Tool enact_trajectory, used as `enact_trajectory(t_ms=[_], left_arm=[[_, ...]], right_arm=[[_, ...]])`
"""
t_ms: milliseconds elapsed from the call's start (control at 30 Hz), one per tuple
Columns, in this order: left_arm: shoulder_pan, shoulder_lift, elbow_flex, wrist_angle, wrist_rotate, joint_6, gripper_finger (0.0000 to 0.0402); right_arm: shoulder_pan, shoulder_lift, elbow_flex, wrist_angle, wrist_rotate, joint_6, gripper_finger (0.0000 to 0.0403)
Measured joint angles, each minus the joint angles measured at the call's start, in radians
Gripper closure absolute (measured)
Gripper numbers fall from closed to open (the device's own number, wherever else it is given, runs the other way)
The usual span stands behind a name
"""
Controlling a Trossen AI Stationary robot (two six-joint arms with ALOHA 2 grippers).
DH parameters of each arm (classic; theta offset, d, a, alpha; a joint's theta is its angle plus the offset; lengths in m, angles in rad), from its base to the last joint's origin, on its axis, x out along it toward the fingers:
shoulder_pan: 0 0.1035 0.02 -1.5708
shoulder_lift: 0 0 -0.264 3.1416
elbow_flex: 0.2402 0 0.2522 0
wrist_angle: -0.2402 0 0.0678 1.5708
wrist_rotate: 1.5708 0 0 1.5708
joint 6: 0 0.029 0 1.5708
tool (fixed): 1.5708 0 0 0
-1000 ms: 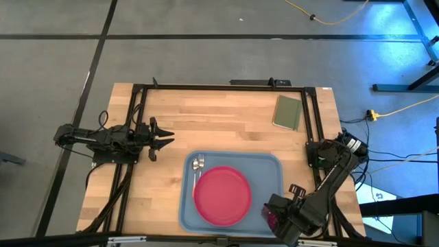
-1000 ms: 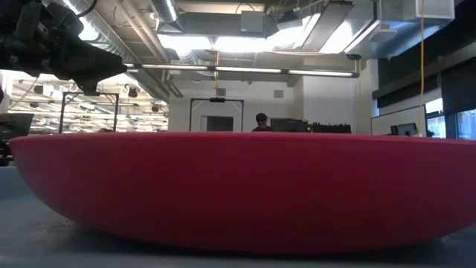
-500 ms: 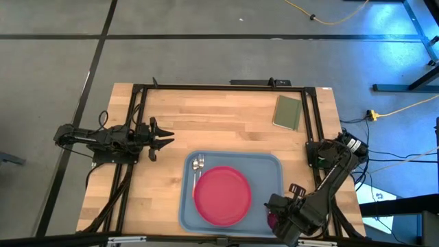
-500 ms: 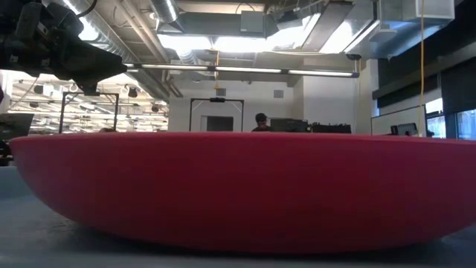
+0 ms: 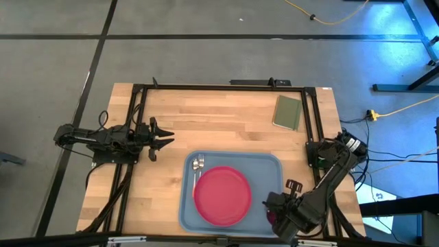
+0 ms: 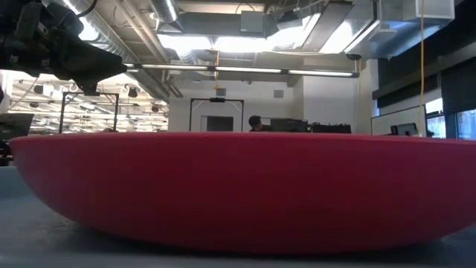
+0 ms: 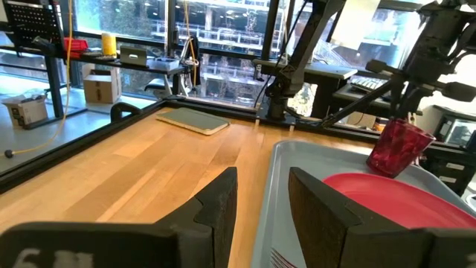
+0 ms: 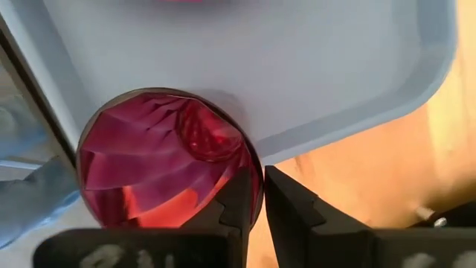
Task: Pick and place plate/cup/fork/spoon on tray
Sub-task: Put the red cup on the right of the blue tray, then adjust the pink plate on the blue tray
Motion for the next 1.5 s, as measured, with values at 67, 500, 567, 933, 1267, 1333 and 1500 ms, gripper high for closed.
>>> enact_trajectory(t_ms=[67, 500, 567, 933, 1267, 1333, 1500], left_arm=[[0.0, 0.0, 0.0, 0.0, 0.0, 0.0, 0.0287], [0.0, 0.0, 0.0, 0.0, 0.0, 0.0, 0.0287], [0.0, 0.0, 0.0, 0.0, 0.0, 0.0, 0.0287], [0.0, 0.0, 0.0, 0.0, 0.0, 0.0, 0.0287], [0.0, 0.0, 0.0, 0.0, 0.0, 0.0, 0.0287], [0.0, 0.0, 0.0, 0.0, 0.0, 0.0, 0.0287], [0.0, 0.0, 0.0, 0.0, 0.0, 0.0, 0.0287]], right_arm=[[-0.003, 0.0, 0.0, -0.003, 0.02, -0.012, 0.0357], [-0.011, -0.001, -0.025, -0.056, 0.056, -0.081, 0.0357], [-0.013, -0.001, -0.025, -0.059, 0.063, -0.094, 0.0357], [-0.032, 0.0, -0.012, -0.067, 0.097, -0.163, 0.0357], [-0.103, 0.0, 0.109, -0.064, 0.43, -0.412, 0.0357], [-0.15, 0.0, 0.109, -0.061, 0.419, -0.421, 0.0357], [-0.261, 0.0, 0.078, 0.138, 0.381, -0.555, 0.0357]])
